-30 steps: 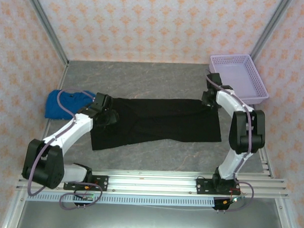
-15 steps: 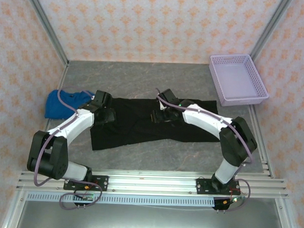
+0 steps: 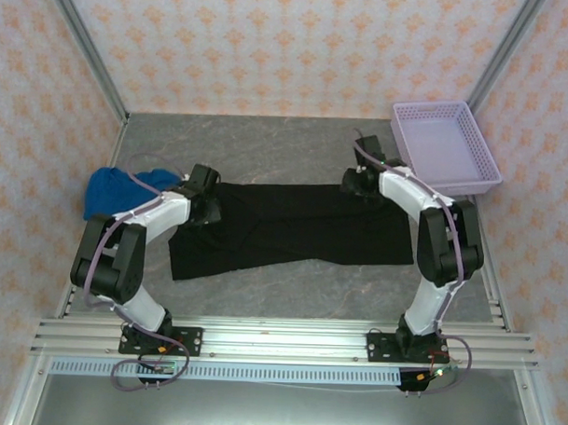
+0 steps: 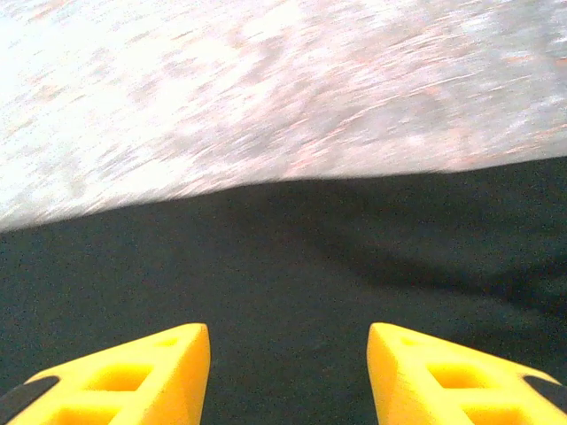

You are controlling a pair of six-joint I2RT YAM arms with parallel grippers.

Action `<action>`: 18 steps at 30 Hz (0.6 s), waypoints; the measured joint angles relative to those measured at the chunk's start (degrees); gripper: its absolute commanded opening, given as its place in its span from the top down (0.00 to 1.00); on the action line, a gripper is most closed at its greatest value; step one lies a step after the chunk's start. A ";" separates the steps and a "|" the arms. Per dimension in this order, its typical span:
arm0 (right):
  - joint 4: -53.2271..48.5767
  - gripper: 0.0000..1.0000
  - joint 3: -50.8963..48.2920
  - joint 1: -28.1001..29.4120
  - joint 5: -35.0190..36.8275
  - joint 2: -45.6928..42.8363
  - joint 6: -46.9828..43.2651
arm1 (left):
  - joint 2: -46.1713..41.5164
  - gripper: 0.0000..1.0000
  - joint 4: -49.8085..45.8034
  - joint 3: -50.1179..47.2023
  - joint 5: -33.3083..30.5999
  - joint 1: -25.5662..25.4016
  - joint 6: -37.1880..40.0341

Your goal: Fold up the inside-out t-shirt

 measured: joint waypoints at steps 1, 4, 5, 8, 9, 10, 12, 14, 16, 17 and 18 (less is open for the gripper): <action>-0.31 0.50 0.66 -1.27 0.04 0.87 0.24 | -0.72 0.47 -0.07 -1.40 0.04 0.00 -0.02; -1.62 0.52 2.27 -4.59 0.22 4.09 0.83 | -3.30 0.47 -0.81 -5.88 -0.02 0.00 -0.46; -2.16 0.52 2.36 -5.25 0.44 5.16 0.94 | -3.93 0.47 -0.92 -7.10 -0.15 0.00 -0.70; -4.11 0.53 1.77 -6.34 0.72 7.17 1.05 | -5.07 0.47 -0.87 -8.39 -0.13 0.00 -1.22; -4.37 0.53 1.11 -6.51 0.76 7.28 1.05 | -5.09 0.47 -0.85 -8.41 -0.11 0.00 -1.33; -4.61 0.53 0.42 -6.71 0.90 7.26 1.05 | -5.09 0.47 -0.83 -8.44 -0.07 0.00 -1.44; -4.92 0.53 -0.96 -6.86 1.20 6.97 1.03 | -5.09 0.47 -0.83 -8.46 -0.02 0.00 -1.55; -4.94 0.52 -2.05 -6.86 1.44 5.86 1.03 | -5.09 0.47 -0.83 -8.46 0.09 0.00 -1.86; -5.01 0.51 -3.82 -6.86 1.49 4.59 1.03 | -5.09 0.47 -0.83 -8.48 0.09 0.00 -2.01; -5.07 0.51 -4.79 -6.86 1.51 3.91 1.03 | -5.09 0.47 -0.83 -8.48 0.09 0.00 -2.14; -5.25 0.50 -5.57 -6.86 1.55 3.23 1.03 | -5.09 0.47 -0.83 -8.48 0.09 0.00 -2.16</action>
